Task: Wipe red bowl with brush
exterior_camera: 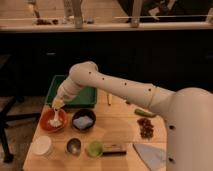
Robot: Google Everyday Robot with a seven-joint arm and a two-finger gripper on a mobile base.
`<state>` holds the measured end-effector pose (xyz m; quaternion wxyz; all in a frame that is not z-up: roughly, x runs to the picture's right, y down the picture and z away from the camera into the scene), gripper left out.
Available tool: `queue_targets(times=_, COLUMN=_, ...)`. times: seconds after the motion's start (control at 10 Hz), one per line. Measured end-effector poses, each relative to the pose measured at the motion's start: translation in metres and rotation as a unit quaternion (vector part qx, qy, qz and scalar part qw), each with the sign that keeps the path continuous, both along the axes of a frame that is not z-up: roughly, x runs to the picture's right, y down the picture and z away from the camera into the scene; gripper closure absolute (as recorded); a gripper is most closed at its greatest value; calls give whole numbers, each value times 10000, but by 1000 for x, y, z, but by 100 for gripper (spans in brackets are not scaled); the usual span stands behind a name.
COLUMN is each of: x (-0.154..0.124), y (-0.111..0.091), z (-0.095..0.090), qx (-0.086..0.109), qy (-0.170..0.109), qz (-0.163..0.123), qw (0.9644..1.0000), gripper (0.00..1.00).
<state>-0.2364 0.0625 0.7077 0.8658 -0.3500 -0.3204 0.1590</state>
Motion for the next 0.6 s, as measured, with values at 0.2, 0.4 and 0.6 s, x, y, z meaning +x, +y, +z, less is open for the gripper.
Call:
queue_targets(times=0.2, x=11, y=-4, z=6, qx=-9, qy=129, qz=134, qw=9998, gripper=100)
queue_targets(times=0.4, x=16, y=-11, z=18, qx=-82, qy=196, qz=231, qw=9995, gripper=100)
queue_targets(times=0.6, x=6, y=-18, z=31, qx=-170, qy=148, qz=163, qw=9996, gripper=100)
